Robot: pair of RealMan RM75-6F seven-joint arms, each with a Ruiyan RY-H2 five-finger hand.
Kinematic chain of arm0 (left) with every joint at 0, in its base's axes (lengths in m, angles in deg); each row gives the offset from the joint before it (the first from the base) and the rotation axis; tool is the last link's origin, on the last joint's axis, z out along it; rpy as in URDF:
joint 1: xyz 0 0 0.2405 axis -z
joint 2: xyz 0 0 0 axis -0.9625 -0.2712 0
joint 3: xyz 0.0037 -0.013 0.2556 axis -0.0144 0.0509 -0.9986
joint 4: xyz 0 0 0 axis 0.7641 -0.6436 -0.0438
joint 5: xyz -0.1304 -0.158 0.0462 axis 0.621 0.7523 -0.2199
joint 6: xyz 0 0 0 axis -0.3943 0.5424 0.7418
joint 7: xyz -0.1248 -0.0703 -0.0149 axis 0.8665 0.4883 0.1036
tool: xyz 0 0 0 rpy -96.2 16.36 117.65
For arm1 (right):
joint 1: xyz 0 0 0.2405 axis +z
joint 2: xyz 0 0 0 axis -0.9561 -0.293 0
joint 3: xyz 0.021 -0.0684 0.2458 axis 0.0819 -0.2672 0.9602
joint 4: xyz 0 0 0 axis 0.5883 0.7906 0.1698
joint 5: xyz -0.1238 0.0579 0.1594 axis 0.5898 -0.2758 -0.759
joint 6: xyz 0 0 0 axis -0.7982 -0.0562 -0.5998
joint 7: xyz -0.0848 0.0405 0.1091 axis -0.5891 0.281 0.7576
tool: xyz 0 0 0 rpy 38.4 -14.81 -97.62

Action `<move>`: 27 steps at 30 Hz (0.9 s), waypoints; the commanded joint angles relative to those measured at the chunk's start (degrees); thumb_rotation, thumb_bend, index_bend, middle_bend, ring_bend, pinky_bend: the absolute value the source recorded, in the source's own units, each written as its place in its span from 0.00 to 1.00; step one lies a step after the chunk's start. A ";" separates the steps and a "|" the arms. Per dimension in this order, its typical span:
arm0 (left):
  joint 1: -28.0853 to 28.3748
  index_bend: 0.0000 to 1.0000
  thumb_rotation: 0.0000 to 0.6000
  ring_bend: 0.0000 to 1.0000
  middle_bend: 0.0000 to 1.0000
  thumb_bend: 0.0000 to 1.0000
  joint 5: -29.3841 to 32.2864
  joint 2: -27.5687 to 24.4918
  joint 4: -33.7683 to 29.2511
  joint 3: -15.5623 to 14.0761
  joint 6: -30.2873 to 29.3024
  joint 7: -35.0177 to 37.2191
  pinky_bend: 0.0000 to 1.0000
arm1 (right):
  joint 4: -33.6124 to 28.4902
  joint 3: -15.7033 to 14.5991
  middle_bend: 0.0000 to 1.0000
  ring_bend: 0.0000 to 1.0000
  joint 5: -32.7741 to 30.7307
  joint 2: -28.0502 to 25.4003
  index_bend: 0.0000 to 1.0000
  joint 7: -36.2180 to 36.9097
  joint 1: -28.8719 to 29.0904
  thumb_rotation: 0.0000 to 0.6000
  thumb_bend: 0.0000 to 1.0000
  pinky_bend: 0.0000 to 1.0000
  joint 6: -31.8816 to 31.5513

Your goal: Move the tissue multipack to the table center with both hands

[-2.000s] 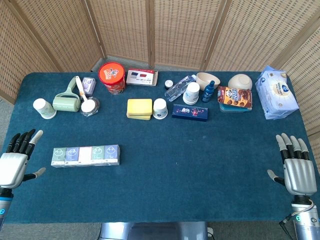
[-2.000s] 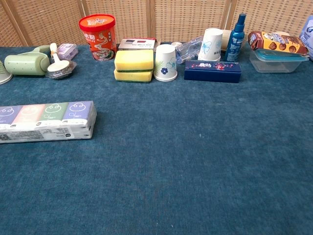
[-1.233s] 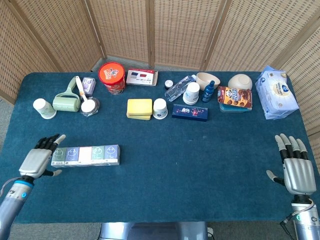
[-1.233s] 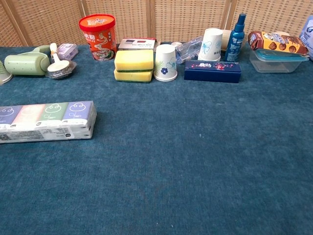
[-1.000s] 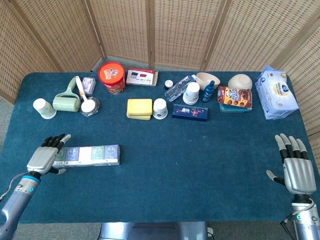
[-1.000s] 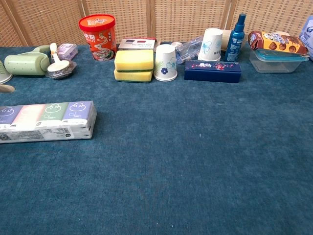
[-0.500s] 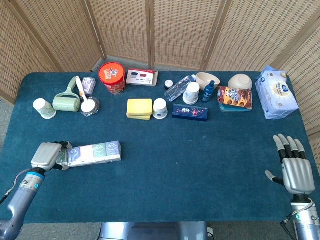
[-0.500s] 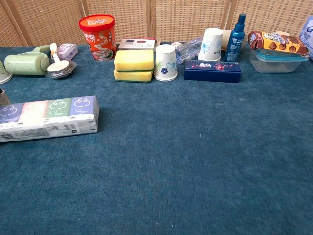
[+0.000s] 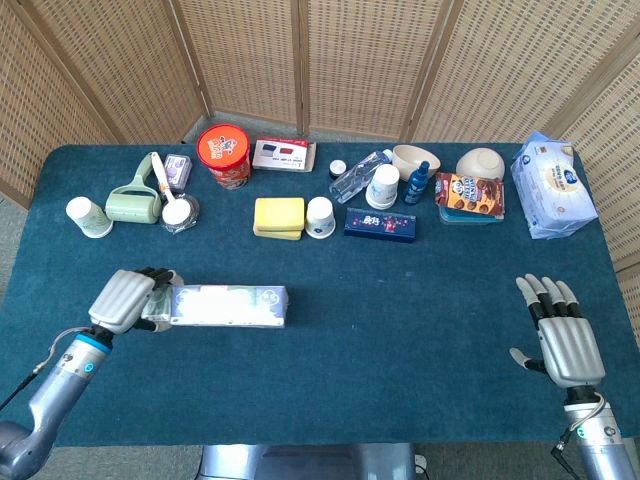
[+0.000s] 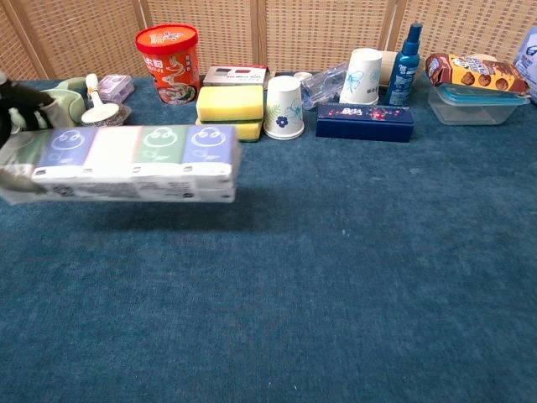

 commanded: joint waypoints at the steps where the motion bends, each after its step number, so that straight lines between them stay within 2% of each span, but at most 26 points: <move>1: 1.76 0.52 1.00 0.49 0.58 0.02 1.12 0.73 -1.90 1.25 1.65 -1.83 0.56 | -2.08 0.09 0.00 0.00 -0.50 -1.22 0.00 -0.24 1.11 1.00 0.00 0.00 1.96; 5: 5.10 0.52 1.00 0.49 0.58 0.02 3.48 3.76 -4.22 3.16 4.75 -5.24 0.56 | -6.93 0.29 0.00 0.00 -0.15 -2.86 0.00 -0.43 3.14 1.00 0.00 0.00 4.93; 11: 10.09 0.51 1.00 0.49 0.58 0.02 10.10 10.29 -4.66 6.35 8.29 -13.19 0.56 | -14.17 0.83 0.00 0.00 -2.25 -3.65 0.00 -5.66 5.99 1.00 0.00 0.00 8.92; 20: 13.61 0.51 1.00 0.49 0.58 0.02 15.03 15.62 -5.42 8.41 8.21 -17.38 0.56 | -17.38 2.49 0.00 0.00 -8.91 -0.40 0.00 -13.10 9.80 1.00 0.00 0.00 12.28; 27: 15.09 0.51 1.00 0.49 0.58 0.02 16.36 17.83 -5.62 8.95 7.58 -18.65 0.56 | -17.93 3.11 0.00 0.00 -12.51 1.59 0.00 -15.67 11.29 1.00 0.00 0.00 12.74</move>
